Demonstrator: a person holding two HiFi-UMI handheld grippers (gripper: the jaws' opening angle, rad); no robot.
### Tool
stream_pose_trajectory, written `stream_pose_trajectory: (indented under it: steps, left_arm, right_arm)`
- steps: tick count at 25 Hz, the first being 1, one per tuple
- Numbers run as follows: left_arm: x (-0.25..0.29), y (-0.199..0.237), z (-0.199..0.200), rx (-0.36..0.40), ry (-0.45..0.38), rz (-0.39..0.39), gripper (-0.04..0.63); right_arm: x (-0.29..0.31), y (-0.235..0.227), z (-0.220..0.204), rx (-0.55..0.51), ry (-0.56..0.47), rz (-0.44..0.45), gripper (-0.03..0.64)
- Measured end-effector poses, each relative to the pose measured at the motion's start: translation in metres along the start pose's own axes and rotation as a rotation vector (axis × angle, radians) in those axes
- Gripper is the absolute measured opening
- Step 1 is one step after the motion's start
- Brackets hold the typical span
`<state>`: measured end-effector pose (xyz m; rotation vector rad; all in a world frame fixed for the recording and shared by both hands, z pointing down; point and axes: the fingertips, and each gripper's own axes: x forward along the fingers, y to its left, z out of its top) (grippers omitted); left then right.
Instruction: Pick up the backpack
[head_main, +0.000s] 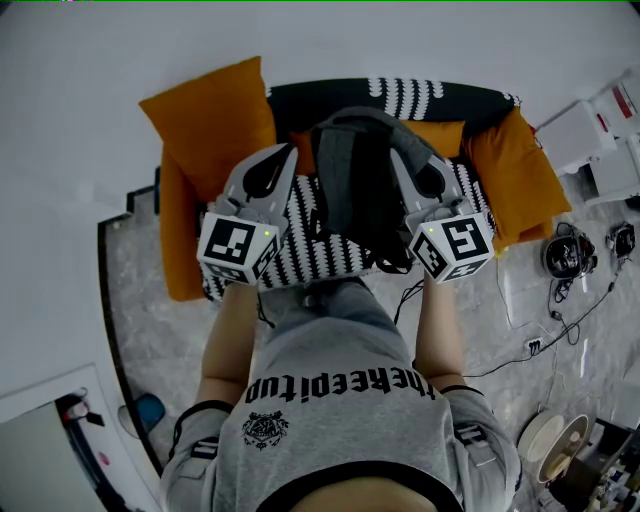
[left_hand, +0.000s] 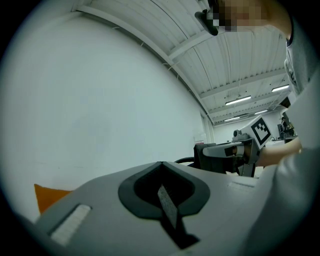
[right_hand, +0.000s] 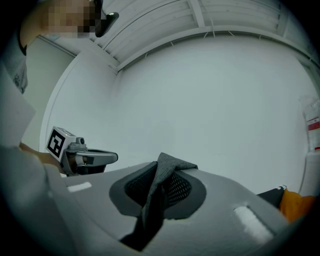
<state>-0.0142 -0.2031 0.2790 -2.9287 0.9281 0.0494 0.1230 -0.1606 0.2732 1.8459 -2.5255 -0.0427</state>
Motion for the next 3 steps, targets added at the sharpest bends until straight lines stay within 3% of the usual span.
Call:
stream_pose_trajectory:
  steps: [3]
  left_arm:
    - [0.0014, 0.0006, -0.0017, -0.002, 0.003, 0.000, 0.014]
  right_arm:
    - [0.0015, -0.0007, -0.0009, 0.002, 0.003, 0.001, 0.034]
